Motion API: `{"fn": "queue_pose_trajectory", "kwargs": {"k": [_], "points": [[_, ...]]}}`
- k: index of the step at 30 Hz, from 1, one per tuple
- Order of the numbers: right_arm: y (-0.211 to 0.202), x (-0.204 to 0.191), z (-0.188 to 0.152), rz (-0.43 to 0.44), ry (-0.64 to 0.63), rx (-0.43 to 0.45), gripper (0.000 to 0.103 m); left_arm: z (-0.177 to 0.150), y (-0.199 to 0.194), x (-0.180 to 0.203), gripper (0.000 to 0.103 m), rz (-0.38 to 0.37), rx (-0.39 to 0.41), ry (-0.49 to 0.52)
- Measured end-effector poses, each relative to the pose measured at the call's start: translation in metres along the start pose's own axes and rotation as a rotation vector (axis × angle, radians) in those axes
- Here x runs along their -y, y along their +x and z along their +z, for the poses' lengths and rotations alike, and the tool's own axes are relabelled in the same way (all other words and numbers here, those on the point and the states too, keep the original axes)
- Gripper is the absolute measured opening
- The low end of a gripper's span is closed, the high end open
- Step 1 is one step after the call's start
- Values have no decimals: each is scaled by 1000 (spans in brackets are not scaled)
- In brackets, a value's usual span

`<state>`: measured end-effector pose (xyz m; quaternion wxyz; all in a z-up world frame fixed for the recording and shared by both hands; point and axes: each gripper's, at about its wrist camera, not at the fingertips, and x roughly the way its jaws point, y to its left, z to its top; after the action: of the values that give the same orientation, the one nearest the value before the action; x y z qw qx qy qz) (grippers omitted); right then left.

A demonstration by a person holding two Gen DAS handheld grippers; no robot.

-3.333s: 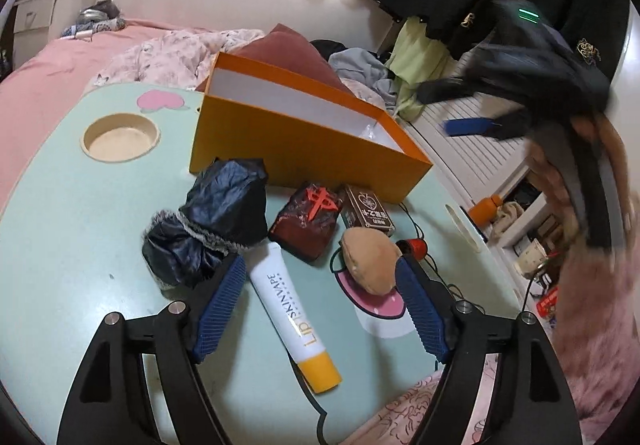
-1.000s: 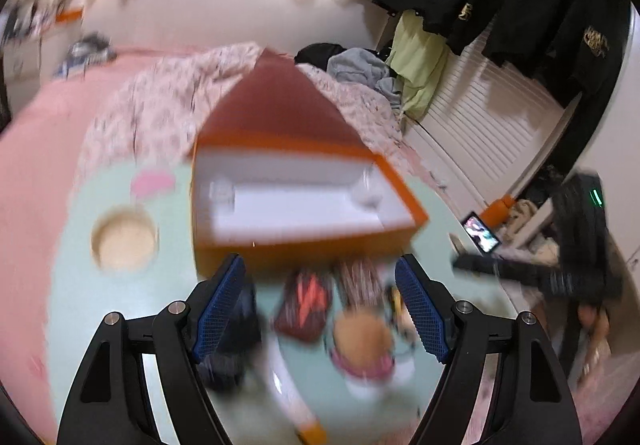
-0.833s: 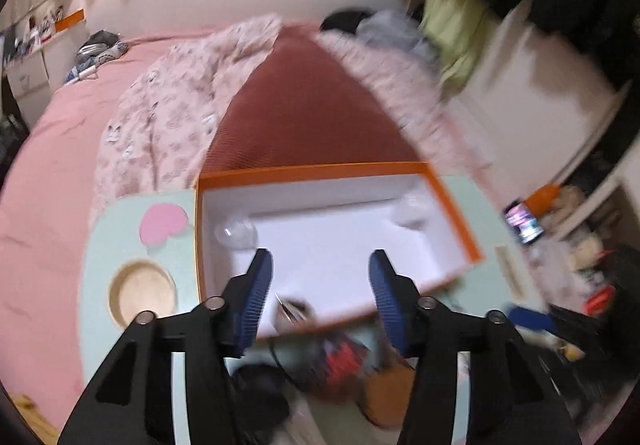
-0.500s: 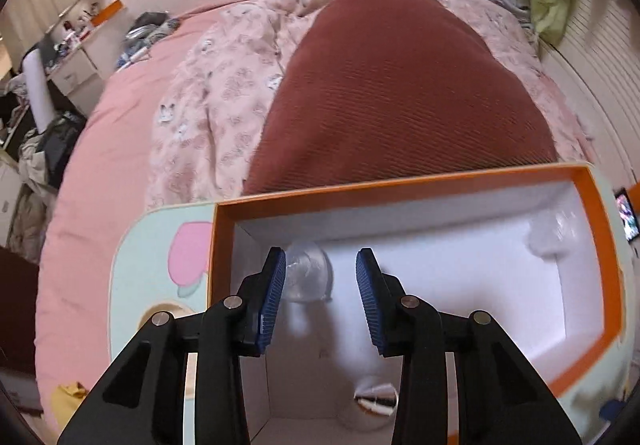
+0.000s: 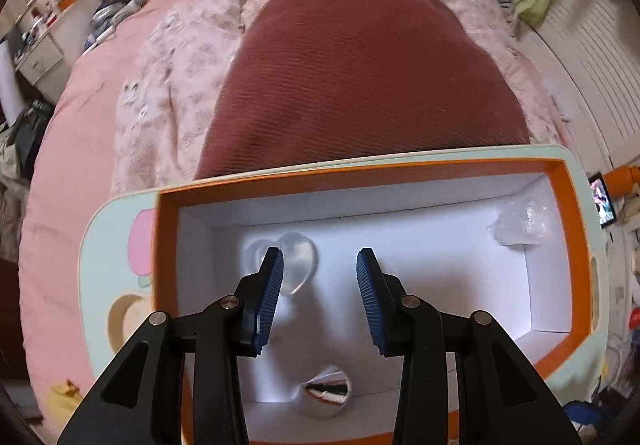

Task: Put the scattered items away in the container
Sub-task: 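Reach into the box and grasp the clear heart-shaped piece with the left gripper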

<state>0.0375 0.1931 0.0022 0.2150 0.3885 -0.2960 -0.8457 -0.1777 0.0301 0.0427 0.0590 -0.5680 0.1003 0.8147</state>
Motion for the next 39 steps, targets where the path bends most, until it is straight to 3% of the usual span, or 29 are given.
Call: {"fn": "queue_pose_trajectory", "kwargs": {"k": [2, 8, 10, 18, 20, 26, 30, 32, 33, 36, 39], "points": [[1, 1, 0, 0, 5, -2, 58, 0, 1, 2, 40, 85, 0, 25], [2, 0, -2, 2, 2, -3, 58, -8, 18, 22, 40, 247, 2, 141], [2, 0, -2, 0, 2, -3, 58, -9, 18, 26, 39, 252, 16, 142], [4, 0, -3, -4, 8, -3, 58, -10, 15, 28, 37, 232, 62, 178], [5, 1, -4, -10, 17, 7, 58, -10, 15, 25, 36, 197, 75, 173], [6, 2, -5, -12, 19, 11, 58, -16, -15, 15, 14, 72, 140, 126], [6, 2, -5, -10, 21, 10, 58, -18, -25, 11, 14, 92, 150, 140], [7, 1, -6, -11, 18, 7, 58, -15, -20, 8, 17, 81, 134, 129], [8, 0, -7, -13, 15, 4, 58, -14, -17, 7, 26, 61, 123, 116], [9, 0, -8, -13, 16, 0, 58, -9, -3, 2, 38, 26, 68, 89], [10, -1, -8, -11, 20, -3, 58, -12, 2, 10, 44, 73, 75, 111]]}}
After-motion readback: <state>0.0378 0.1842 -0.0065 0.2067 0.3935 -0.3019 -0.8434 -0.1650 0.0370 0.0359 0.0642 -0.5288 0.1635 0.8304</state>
